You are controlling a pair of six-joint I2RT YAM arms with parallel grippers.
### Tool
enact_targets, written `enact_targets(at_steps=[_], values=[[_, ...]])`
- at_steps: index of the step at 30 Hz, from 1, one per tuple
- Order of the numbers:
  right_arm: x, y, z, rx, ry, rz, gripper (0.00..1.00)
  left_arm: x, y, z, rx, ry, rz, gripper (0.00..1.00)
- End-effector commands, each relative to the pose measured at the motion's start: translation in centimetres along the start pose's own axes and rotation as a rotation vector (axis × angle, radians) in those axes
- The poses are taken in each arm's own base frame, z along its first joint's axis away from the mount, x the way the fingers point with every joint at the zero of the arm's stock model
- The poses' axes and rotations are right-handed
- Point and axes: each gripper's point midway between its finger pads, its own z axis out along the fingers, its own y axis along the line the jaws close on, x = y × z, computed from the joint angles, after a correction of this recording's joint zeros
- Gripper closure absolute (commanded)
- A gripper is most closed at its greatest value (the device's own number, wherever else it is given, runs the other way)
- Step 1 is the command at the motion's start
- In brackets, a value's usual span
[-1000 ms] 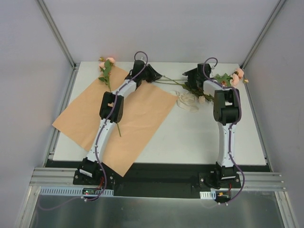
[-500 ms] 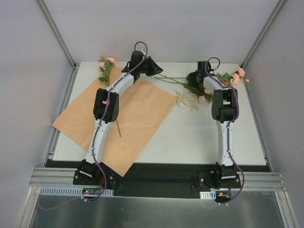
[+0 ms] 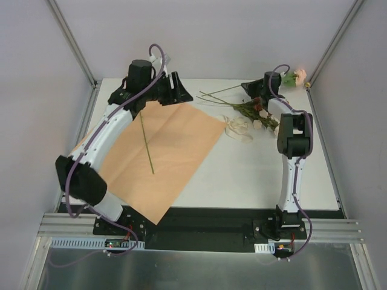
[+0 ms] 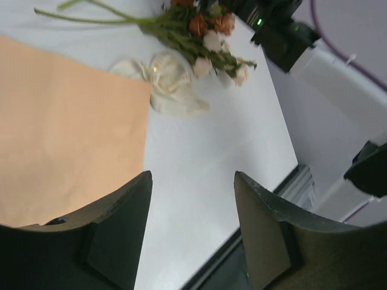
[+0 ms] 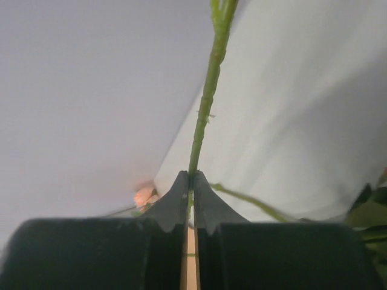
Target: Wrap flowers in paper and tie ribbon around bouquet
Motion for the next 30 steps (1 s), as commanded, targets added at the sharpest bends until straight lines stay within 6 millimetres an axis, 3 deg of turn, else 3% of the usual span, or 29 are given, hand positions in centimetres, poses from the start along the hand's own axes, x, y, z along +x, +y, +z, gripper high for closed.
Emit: enact_targets(at_steps=[1,2,4,5,6,7,9,10,12,13,15,18,19,22,30], values=[[-2.7,19.5,-12.9,-0.545,-0.081,-0.305,1.0,5.9,-0.1,-4.1,0.001,0.121,0.023,0.38],[-1.2,21.1,-14.8,-0.621,-0.012,-0.37,0.99,6.5,-0.7,-5.3,0.017,0.118,0.018,0.13],[1.5,21.5,-16.7,-0.685,0.067,-0.415,1.0,7.0,-1.6,-6.4,0.045,0.12,-0.014,0.07],[3.4,23.1,-19.8,-0.778,0.122,-0.465,1.0,7.2,-2.4,-7.1,0.078,0.124,-0.015,0.06],[4.8,23.0,-20.9,-0.792,0.162,-0.478,1.0,7.3,-2.6,-7.4,0.087,0.125,-0.021,0.04],[8.1,21.2,-21.0,-0.777,0.238,-0.502,1.0,7.3,-2.8,-7.7,0.096,0.123,-0.022,0.05],[12.3,21.3,-25.1,-0.826,0.351,-0.564,1.0,7.3,-3.6,-8.4,0.133,0.127,-0.016,0.05],[15.7,19.2,-25.8,-0.809,0.434,-0.574,1.0,6.9,-3.6,-9.0,0.14,0.113,-0.017,0.06],[19.0,18.5,-29.1,-0.846,0.524,-0.615,1.0,7.2,-4.2,-9.6,0.175,0.124,-0.007,0.07],[22.1,17.0,-30.1,-0.841,0.61,-0.623,1.0,7.4,-4.6,-10.1,0.187,0.118,0.003,0.1],[26.2,16.6,-33.1,-0.894,0.704,-0.683,1.0,8.7,-4.1,-10.2,0.188,0.146,-0.026,0.13],[29.5,15.8,-35.4,-0.917,0.8,-0.7,1.0,11.1,-3.0,-10.5,0.17,0.178,-0.07,0.24],[30.0,15.8,-35.9,-0.928,0.814,-0.701,0.99,12.4,-2.5,-10.8,0.163,0.189,-0.08,0.32],[31.8,15.8,-36.7,-0.938,0.873,-0.691,1.0,13.9,-1.9,-11.3,0.16,0.182,-0.089,0.4],[35.3,16.5,-37.7,-0.993,0.968,-0.617,1.0,13.6,-0.9,-10.8,0.119,0.146,-0.088,0.55]])
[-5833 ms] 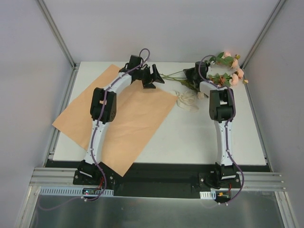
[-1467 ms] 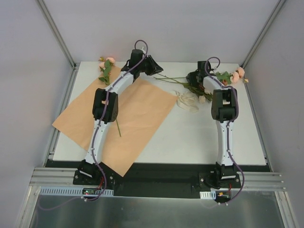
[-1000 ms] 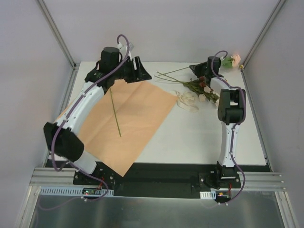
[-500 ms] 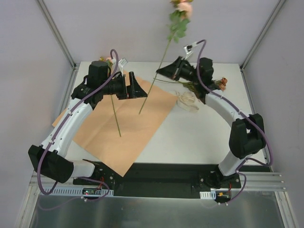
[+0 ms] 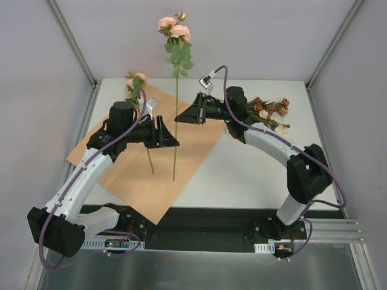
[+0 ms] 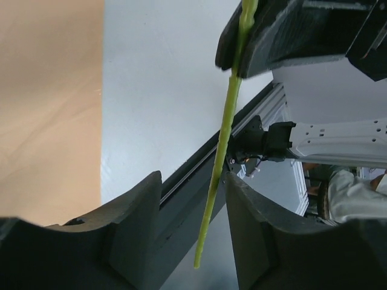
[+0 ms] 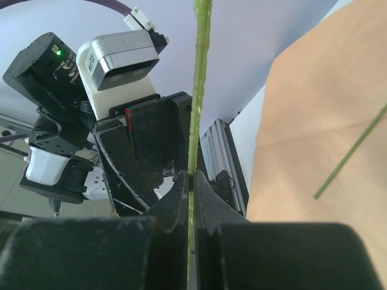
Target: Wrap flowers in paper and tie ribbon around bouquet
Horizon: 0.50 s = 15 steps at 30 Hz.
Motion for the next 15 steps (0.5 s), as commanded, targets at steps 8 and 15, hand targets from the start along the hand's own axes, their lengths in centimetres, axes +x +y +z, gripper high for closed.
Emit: enact_targets(at_steps=[8,15], values=[[-3.0,-0.5,1.6,-0.013,-0.05,0.009,0.64,-3.3,3.8,-0.2,-0.2,-0.158,-0.024,1.0],[-2.9,-15.1,-9.5,0.622,-0.174,0.236,0.46,-3.1,15.9,0.9,-0.611,-0.096,-0.132,1.0]])
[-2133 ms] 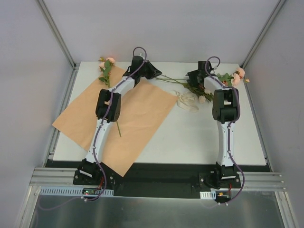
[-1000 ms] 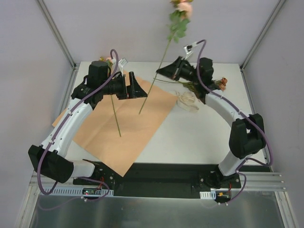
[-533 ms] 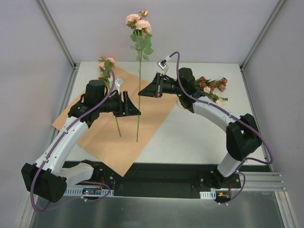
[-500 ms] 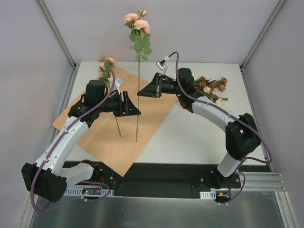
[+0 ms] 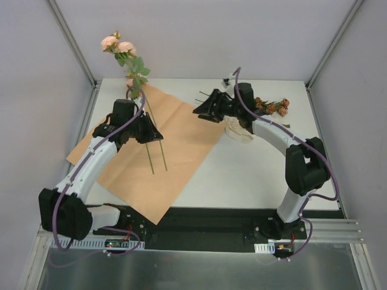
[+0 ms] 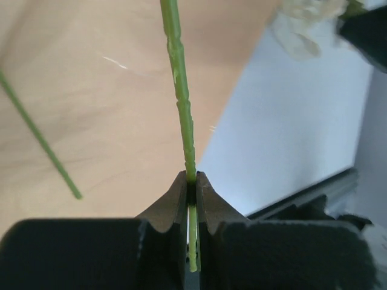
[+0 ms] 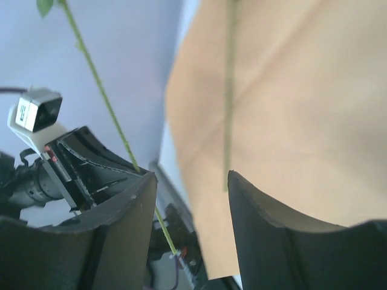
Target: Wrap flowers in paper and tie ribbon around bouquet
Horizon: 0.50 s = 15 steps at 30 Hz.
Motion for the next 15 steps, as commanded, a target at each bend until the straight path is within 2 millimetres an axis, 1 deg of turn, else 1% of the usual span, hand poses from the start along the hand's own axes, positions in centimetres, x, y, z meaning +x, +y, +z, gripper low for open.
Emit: enact_targets(at_steps=[1,2,3,4,7,8,10,11,13,15], values=[[-2.0,-7.0,-5.7,0.282,-0.094,0.048,0.47,-0.3,7.9,3.5,-0.311,0.039,0.002,1.0],[-2.0,-8.3,-6.6,0.3,-0.099,0.068,0.47,-0.2,8.6,4.0,-0.332,0.055,0.013,1.0],[-2.1,-8.7,-7.0,0.304,-0.1,0.058,0.47,0.2,9.5,4.8,-0.358,0.083,0.005,1.0],[-2.1,-8.8,-7.3,0.302,-0.096,0.051,0.47,0.2,10.7,5.0,-0.411,0.076,0.007,1.0],[-2.4,-10.2,-8.1,0.345,-0.096,0.035,0.47,-0.5,12.8,5.8,-0.496,0.088,0.053,1.0],[-2.4,-10.8,-8.0,0.353,-0.089,0.038,0.46,-0.7,13.1,6.0,-0.506,0.093,0.073,1.0],[-2.5,-11.3,-7.7,0.357,-0.079,0.044,0.47,-1.3,13.7,6.7,-0.525,0.102,0.082,1.0],[-2.3,-12.0,-7.3,0.363,-0.064,0.056,0.47,-1.4,14.0,6.9,-0.53,0.111,0.087,1.0],[-2.4,-12.3,-6.9,0.359,-0.055,0.067,0.47,-1.4,14.6,7.9,-0.529,0.14,0.073,1.0],[-2.2,-13.0,-6.6,0.366,-0.043,0.078,0.47,-1.2,15.1,8.7,-0.536,0.163,0.047,1.0]])
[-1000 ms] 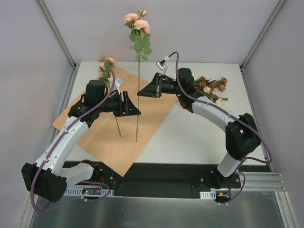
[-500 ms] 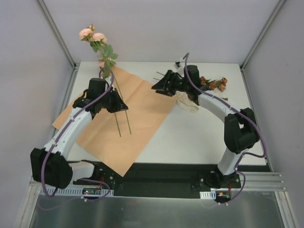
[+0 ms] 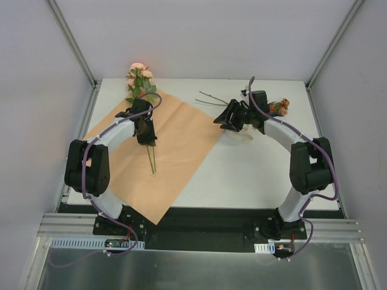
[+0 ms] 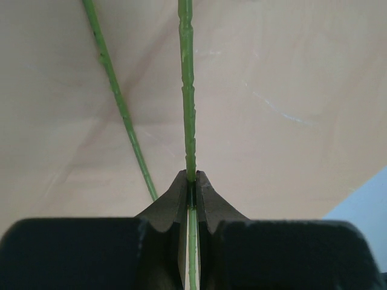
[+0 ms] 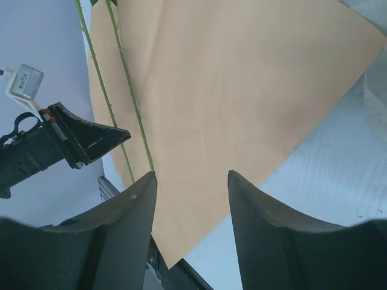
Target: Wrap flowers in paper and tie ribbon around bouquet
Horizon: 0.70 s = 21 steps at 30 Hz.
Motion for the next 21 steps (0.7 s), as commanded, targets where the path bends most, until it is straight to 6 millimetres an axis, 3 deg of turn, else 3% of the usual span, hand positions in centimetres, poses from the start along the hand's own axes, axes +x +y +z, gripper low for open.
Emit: enact_targets(at_steps=[1,9,14,17,19,20,21], values=[[-0.8,0.4,0.6,-0.015,0.009,-0.032,0.47,-2.1,0.6,0.9,-0.041,-0.021,0.01,1.0],[-1.1,0.4,1.2,-0.016,0.019,-0.034,0.47,-1.6,1.9,2.7,-0.108,0.013,-0.002,1.0],[-2.1,-1.3,1.7,0.092,-0.02,0.075,0.46,-0.9,2.1,3.7,-0.11,0.056,-0.005,1.0],[-4.9,-3.6,2.3,0.21,-0.156,0.196,0.4,-0.6,2.1,3.6,-0.112,0.066,-0.014,0.96],[-8.3,-2.7,2.3,0.203,-0.256,0.237,0.41,-0.6,2.0,3.2,-0.112,0.064,-0.018,0.87],[-9.4,-4.1,3.2,0.25,-0.292,0.254,0.41,-0.7,1.8,2.8,-0.102,0.053,-0.016,0.82],[-11.6,-2.6,3.3,0.215,-0.334,0.277,0.41,-0.7,1.7,2.4,-0.098,0.049,-0.011,0.8]])
